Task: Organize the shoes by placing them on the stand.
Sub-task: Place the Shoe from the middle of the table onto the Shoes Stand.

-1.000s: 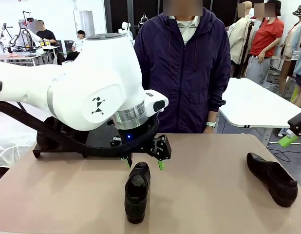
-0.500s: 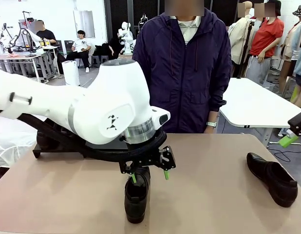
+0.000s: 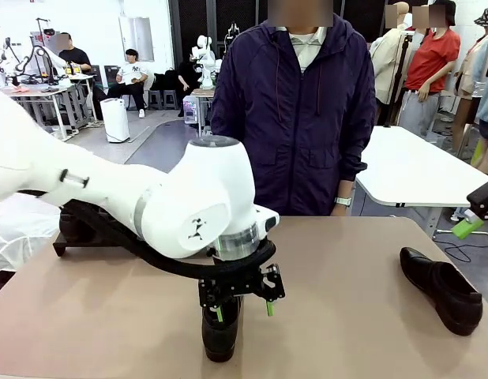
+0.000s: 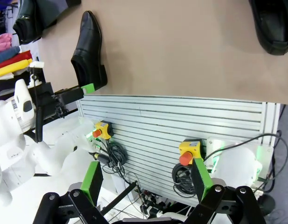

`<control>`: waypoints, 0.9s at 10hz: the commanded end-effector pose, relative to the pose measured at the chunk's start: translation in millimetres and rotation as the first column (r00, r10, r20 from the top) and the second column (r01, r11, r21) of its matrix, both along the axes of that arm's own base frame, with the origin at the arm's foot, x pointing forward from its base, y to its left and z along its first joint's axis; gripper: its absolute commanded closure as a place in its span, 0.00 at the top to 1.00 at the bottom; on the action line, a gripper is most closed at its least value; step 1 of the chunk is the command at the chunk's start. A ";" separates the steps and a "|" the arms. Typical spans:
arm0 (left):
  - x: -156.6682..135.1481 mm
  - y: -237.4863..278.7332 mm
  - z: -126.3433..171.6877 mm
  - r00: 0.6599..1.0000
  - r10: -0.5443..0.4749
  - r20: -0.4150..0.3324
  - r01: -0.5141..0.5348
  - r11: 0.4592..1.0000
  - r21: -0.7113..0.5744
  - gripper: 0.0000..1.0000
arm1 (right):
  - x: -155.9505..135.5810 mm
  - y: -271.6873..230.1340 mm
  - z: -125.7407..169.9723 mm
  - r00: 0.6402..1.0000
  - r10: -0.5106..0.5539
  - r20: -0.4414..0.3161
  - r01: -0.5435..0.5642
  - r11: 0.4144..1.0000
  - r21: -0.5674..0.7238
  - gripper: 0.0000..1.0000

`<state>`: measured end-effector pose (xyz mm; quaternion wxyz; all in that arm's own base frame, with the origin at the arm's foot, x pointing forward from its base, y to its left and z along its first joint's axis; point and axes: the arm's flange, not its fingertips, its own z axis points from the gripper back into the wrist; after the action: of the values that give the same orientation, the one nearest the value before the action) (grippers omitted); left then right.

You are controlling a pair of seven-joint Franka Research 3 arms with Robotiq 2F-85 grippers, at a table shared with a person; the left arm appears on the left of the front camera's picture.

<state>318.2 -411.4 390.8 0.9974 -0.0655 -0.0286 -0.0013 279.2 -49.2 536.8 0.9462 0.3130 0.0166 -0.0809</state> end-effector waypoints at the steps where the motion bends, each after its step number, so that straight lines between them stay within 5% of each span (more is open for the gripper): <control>1: 16.0 -20.2 -15.6 0.999 0.038 0.028 -0.040 0.998 0.054 1.00 | 2.4 -1.6 4.1 1.000 0.020 0.017 -0.021 0.999 0.032 1.00; 9: 33.7 -18.6 -48.8 0.995 0.066 0.076 -0.073 0.993 0.094 1.00 | 2.4 -1.6 4.1 1.000 0.020 0.017 -0.021 0.999 0.032 1.00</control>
<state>348.7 -425.7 344.3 0.9982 -0.0174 -0.0539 0.0201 279.2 -49.2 536.9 0.9462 0.3130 0.0167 -0.0807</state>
